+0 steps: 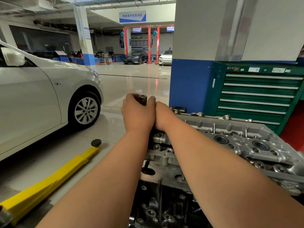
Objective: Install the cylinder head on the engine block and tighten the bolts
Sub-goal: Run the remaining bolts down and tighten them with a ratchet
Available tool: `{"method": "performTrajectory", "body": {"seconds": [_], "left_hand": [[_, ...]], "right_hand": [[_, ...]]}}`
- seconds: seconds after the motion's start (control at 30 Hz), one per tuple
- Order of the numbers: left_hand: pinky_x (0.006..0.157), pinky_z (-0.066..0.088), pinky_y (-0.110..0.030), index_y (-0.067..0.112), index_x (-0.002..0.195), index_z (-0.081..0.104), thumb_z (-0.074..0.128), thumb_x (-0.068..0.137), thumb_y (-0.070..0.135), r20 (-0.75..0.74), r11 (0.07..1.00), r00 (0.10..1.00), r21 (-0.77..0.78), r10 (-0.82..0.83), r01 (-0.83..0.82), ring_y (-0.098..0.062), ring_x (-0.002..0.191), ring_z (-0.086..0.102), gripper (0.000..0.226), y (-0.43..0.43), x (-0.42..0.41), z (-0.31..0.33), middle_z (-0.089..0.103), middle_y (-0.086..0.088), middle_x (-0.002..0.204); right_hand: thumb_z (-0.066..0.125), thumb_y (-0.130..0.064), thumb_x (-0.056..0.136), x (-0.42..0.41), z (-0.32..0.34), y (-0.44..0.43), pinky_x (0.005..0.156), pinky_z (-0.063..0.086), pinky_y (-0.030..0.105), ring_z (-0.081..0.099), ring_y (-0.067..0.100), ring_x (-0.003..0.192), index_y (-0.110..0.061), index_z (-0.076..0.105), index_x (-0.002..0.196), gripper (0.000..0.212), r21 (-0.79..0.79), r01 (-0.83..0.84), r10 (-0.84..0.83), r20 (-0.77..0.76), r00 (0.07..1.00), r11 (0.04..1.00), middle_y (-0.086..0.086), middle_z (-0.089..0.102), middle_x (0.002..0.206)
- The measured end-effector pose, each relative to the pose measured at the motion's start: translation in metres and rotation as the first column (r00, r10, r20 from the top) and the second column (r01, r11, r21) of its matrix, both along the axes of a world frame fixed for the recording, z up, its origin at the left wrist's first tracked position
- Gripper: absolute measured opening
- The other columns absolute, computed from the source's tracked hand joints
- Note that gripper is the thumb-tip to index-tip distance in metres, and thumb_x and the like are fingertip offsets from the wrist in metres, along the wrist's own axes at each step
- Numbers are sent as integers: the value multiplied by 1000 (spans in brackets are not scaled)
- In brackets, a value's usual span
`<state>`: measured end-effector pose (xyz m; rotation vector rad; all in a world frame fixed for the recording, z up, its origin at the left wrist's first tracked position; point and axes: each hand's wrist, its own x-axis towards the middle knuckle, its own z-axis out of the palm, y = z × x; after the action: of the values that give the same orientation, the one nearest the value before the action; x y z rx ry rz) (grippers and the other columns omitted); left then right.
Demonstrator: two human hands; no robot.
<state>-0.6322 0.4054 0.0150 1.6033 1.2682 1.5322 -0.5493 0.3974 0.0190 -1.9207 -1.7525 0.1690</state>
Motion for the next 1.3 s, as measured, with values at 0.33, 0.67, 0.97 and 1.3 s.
{"method": "performTrajectory", "body": {"seconds": [0.33,0.67,0.97,1.3], "left_hand": [[76,36,-23,18,136,47,59,92,31,18,999,1000,38,8,-9,-13,100,56,48,-4,-2,1,59,6,103],[58,32,-15,23,95,65,68,85,34,19,996,997,38,78,-79,-9,81,55,15,0,-4,0,67,5,94],[81,33,-17,18,142,47,55,96,31,-32,998,999,65,20,-18,-17,115,57,48,-6,-4,1,64,-1,125],[59,32,3,19,88,60,69,85,30,4,996,998,62,67,-67,2,64,47,15,2,-4,0,53,16,73]], "right_hand": [[51,2,87,1,2,-2,48,30,27,41,14,53,-20,45,59,36,-12,-76,76,-21,997,997,0,47,59],[50,2,87,-1,4,0,51,31,27,42,13,54,-21,41,61,36,-33,-73,77,139,987,997,-1,45,63],[50,1,88,1,3,0,48,30,26,43,14,55,-21,42,61,36,-23,-57,59,79,995,998,0,47,63],[49,3,87,1,3,0,47,28,25,41,13,53,-19,41,61,35,-32,-73,76,107,991,997,0,45,62]]}}
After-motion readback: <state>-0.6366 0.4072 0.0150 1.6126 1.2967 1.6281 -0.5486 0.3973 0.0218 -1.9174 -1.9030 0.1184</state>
